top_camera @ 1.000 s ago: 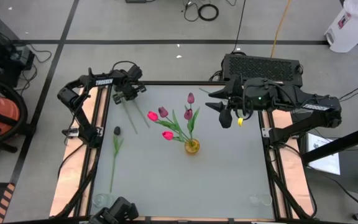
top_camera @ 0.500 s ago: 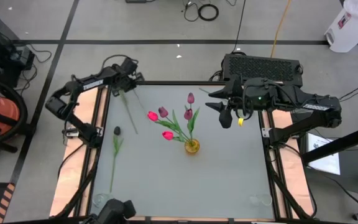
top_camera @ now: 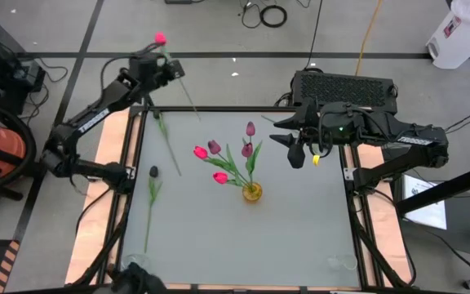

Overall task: Sort flowers into vase by color
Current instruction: Put the pink flower into the yellow vase

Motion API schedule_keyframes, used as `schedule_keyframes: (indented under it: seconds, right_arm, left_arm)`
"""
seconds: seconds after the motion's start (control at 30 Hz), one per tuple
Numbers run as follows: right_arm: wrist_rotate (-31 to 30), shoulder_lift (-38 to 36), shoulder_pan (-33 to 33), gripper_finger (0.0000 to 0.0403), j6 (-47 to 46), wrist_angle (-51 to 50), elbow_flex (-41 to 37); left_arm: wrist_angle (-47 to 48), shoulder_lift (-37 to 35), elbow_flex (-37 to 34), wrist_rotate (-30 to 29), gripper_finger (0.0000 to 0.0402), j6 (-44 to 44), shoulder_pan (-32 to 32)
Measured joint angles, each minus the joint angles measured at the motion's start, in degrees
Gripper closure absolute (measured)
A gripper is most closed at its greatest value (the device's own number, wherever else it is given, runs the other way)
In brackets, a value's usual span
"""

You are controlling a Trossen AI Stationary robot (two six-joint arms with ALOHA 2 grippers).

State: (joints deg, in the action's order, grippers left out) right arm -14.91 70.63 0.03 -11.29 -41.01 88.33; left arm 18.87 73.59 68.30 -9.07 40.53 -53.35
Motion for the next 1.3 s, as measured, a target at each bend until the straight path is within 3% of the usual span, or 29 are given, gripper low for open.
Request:
schedule_keyframes:
  seconds: [0.27,0.6,0.97,1.3]
  right_arm:
    - [0.01,0.00,0.00,0.0232,0.00,0.00,0.00]
    - [0.04,0.00,0.00,0.0232,0.00,-0.29,0.00]
    - [0.03,0.00,0.00,0.0232,-0.01,-3.74,0.00]
    - [0.25,0.00,0.07,0.0232,-2.00,-4.03,0.00]
  left_arm:
    - [-2.63,-1.38,9.41,1.19,0.0397,-12.99,5.35]
    - [-3.99,-1.43,18.21,1.56,0.0398,-19.18,15.40]
    - [-6.26,-0.92,19.56,1.50,0.0398,-21.72,29.55]
    - [-13.36,1.96,19.58,1.08,0.0398,-21.87,37.86]
